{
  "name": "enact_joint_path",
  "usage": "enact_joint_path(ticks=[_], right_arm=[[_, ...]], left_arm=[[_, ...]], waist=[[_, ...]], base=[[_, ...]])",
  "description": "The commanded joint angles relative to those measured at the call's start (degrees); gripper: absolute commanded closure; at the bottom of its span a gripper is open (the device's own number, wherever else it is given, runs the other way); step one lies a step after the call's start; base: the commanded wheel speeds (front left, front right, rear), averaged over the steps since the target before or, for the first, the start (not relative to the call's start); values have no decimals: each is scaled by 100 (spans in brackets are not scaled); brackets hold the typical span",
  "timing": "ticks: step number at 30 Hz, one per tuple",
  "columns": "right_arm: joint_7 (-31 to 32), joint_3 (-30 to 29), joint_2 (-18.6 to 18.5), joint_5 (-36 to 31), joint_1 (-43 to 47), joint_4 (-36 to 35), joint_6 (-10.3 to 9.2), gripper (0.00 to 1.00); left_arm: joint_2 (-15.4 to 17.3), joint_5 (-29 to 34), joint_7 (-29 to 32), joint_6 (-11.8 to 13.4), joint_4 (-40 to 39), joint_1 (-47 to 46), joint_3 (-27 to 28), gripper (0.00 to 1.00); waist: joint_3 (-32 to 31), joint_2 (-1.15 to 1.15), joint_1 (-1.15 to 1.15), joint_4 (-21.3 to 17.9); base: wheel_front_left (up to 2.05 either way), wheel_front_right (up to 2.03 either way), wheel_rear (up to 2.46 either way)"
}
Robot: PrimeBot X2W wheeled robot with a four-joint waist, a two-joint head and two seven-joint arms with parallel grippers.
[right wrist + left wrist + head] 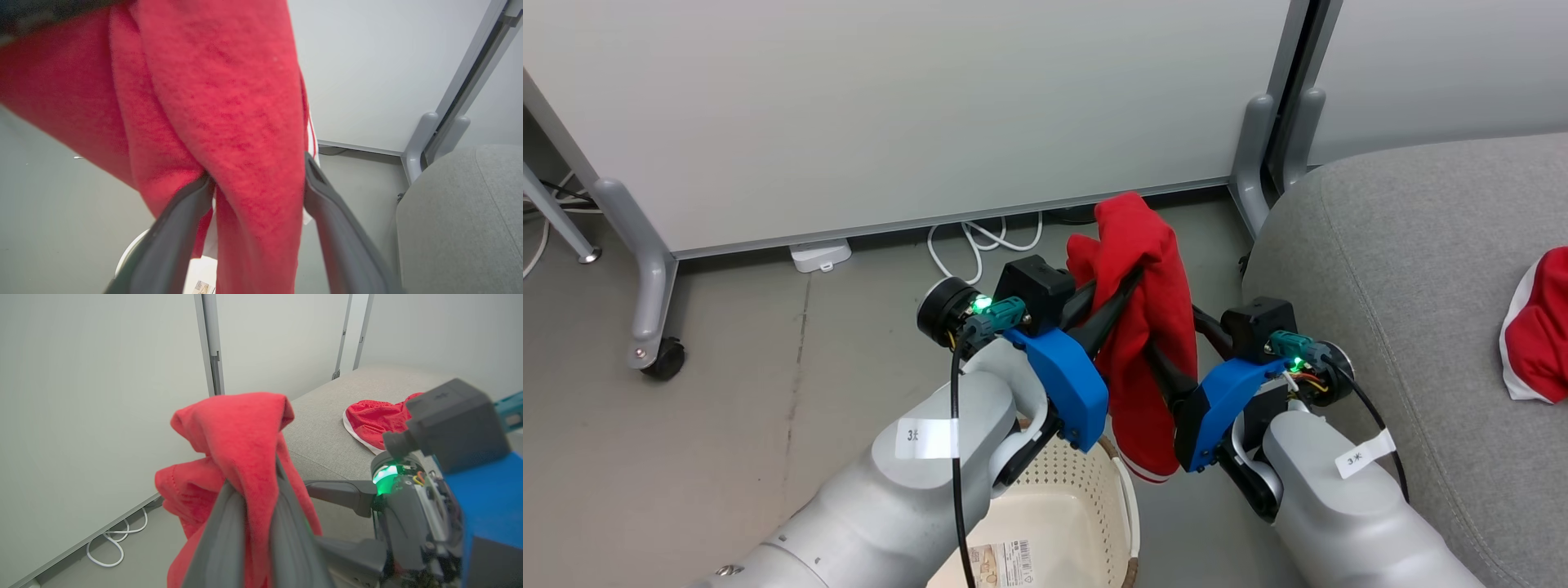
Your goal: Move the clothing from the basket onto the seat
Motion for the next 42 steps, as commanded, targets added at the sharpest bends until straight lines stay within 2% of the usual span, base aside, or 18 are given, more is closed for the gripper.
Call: enact_joint_path(ticks=[1,10,25,26,27,28,42], right_arm=[[-39,91,12,87,-94,56,1,100],[-45,240,11,297,-115,44,1,100],[-47,283,12,277,-12,-32,1,100],[-47,286,12,265,-11,-30,1,100],[-47,288,12,260,-8,-33,1,100],[-47,291,12,261,-2,-39,1,100],[-47,189,11,243,31,-198,1,100]], left_arm=[[0,-25,-28,46,-18,-69,-13,100],[0,3,-28,68,-5,-31,40,100],[-1,46,-28,72,39,21,111,100],[0,65,-28,86,22,19,133,65],[0,70,-28,89,12,27,144,16],[0,81,-28,85,9,46,146,0],[-1,195,-29,102,-32,219,327,0]], waist=[[-13,0,0,-4],[-34,0,0,-45],[-76,0,0,-81],[-78,0,0,-83],[-79,0,0,-84],[-83,0,0,-86],[-81,0,0,-69]], base=[[0,0,0],[0,0,0],[0,0,0],[0,0,0],[0,0,0],[0,0,0],[0,0,0]])
